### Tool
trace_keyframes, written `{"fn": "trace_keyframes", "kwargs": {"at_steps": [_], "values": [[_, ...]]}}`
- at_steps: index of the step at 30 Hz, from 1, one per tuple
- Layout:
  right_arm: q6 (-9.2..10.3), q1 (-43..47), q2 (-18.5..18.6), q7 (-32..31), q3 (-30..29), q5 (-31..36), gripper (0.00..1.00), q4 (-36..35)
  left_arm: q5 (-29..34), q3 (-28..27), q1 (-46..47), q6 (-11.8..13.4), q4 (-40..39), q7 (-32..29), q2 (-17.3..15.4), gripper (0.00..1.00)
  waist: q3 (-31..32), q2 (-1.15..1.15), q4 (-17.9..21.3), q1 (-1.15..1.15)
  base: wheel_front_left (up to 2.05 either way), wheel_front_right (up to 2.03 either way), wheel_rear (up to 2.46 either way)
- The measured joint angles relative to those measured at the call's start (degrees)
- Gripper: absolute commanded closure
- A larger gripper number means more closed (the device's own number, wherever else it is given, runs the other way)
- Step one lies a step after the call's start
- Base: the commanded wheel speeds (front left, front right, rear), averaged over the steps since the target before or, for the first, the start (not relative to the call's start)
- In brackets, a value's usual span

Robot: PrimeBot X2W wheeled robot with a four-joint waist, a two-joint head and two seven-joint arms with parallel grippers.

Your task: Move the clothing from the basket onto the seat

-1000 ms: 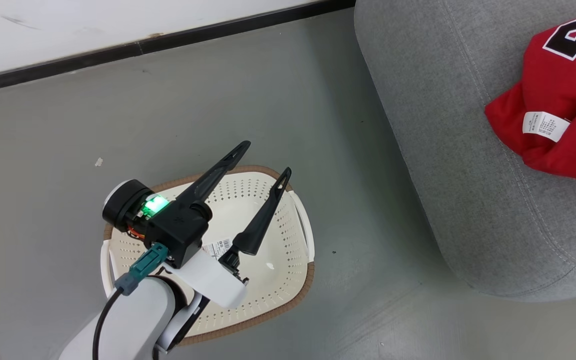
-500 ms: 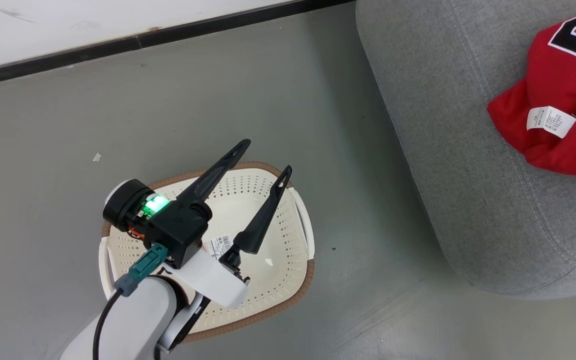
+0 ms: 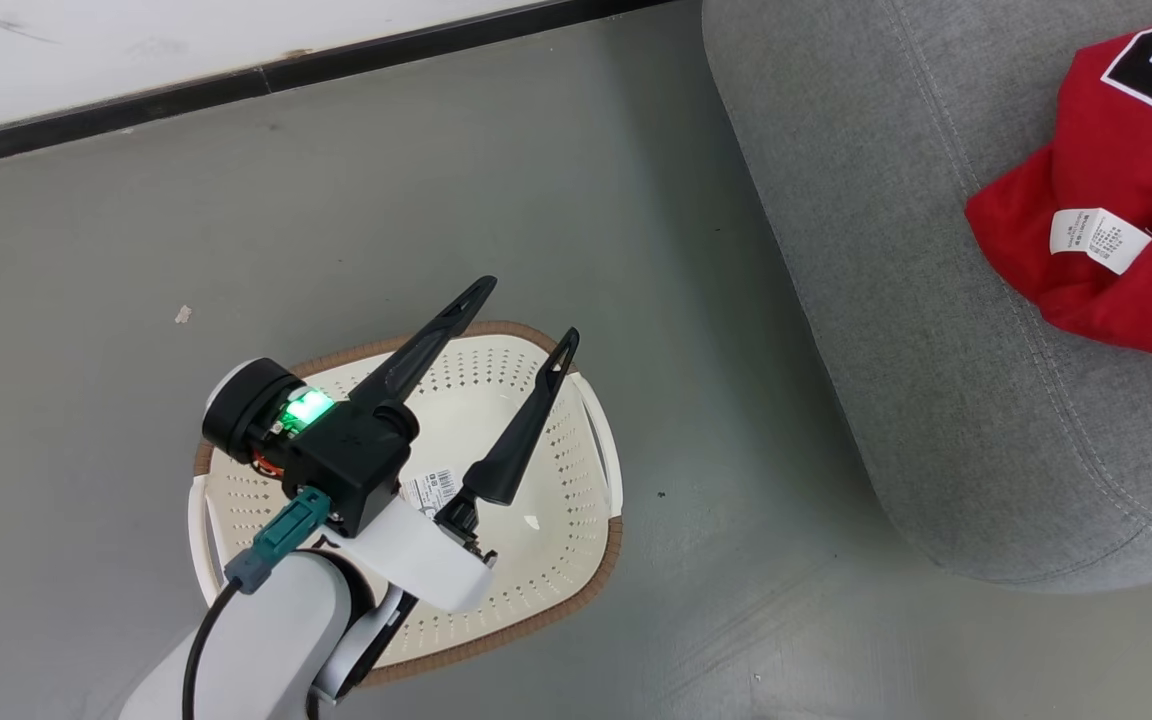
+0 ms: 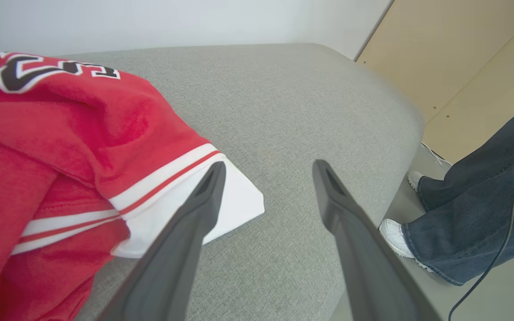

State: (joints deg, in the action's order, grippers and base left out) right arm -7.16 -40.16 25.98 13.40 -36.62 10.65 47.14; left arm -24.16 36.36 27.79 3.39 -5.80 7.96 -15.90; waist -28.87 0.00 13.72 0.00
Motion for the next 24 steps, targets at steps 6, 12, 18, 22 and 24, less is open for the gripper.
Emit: {"fn": "trace_keyframes", "kwargs": {"at_steps": [6, 12, 18, 22, 24], "values": [[0.00, -0.3, -1.7, 0.3, 1.0, -0.8, 0.00, -1.2, 0.0, -0.4, 0.0, 0.0, 0.6, 0.8, 0.0, 0.00, 0.5, 0.00, 0.1, 0.00, 0.00, 0.00, 0.00], [0.00, -2.8, -4.8, 0.8, 6.3, -1.4, 0.00, -6.2, -0.2, -1.6, 0.0, 0.3, 1.4, 1.8, 0.0, 0.00, 1.6, 0.00, -0.1, 0.00, 0.00, 0.00, 0.00], [0.01, -4.2, -7.9, 0.8, 13.6, -3.5, 0.00, -10.6, -1.0, -3.8, -0.1, 1.5, 2.7, 3.4, 0.1, 0.00, 3.0, 0.00, -0.7, 0.00, 0.00, 0.00, 0.00], [0.00, -4.9, -10.7, 0.8, 19.1, -4.9, 0.00, -14.3, -1.3, -5.7, -0.5, 2.6, 3.6, 4.2, 0.1, 0.00, 4.1, 0.00, -1.4, 0.00, 0.00, 0.00, 0.00], [0.00, -4.8, -11.8, 0.8, 21.2, -5.8, 0.00, -15.7, -1.4, -6.6, -0.8, 3.1, 4.2, 4.5, 0.0, 0.00, 4.7, 0.00, -1.8, 0.00, 0.00, 0.00, 0.00]]}}
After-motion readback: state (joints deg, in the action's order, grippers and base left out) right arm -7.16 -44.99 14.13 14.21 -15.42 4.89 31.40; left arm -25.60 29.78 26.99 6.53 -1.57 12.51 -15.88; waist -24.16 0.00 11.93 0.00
